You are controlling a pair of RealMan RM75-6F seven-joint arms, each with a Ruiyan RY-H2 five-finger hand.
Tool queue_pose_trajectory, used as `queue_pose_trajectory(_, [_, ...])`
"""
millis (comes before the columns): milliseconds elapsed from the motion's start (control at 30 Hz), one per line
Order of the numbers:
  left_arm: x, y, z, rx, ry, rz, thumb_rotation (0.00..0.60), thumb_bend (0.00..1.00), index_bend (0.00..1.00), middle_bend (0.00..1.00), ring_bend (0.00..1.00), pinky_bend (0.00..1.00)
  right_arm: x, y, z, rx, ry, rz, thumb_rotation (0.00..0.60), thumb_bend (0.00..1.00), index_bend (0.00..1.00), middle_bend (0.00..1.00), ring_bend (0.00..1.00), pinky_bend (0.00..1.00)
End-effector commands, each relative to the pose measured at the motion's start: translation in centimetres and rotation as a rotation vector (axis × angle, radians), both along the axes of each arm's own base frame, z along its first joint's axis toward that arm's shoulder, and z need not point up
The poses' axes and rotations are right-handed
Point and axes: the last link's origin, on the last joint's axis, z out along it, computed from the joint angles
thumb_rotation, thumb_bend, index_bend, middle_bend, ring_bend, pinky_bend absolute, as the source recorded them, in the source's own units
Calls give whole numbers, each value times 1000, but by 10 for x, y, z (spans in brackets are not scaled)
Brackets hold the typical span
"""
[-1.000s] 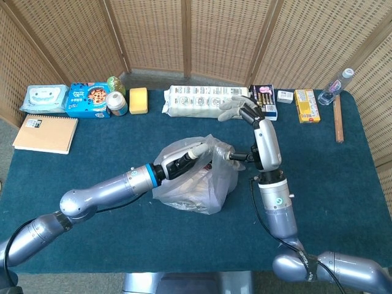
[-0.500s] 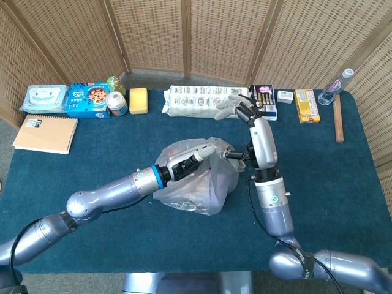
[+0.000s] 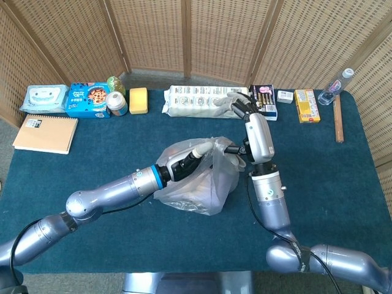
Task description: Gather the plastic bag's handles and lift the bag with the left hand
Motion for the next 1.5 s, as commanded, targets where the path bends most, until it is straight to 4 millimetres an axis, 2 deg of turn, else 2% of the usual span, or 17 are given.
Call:
queue_pose_trajectory(33, [-1, 1, 3, -35, -29, 23, 0, 174, 366, 300, 177, 260, -4, -4, 2, 2, 9, -17, 600, 108, 429, 326, 179, 88])
queue_pose_trajectory(367, [-2, 6, 5, -46, -57, 62, 0, 174, 366, 307, 184, 262, -17, -5, 16, -1, 40, -26, 600, 109, 418, 315, 164, 74])
queue_pose_trajectory(867, [-9, 9, 11, -64, -80, 90, 0, 175, 366, 312, 189, 262, -26, -3, 28, -11, 56, -23, 600, 109, 407, 311, 162, 69])
queue_pose_trajectory(1000, [-12, 13, 15, -77, -109, 119, 0, 174, 366, 312, 189, 262, -34, -2, 29, -14, 99, -30, 600, 110, 397, 307, 157, 65])
queue_pose_trajectory(1500, [-20, 23, 17, -98, -132, 177, 0, 175, 365, 312, 189, 262, -45, 12, 40, 52, 147, 22, 600, 111, 380, 305, 156, 64])
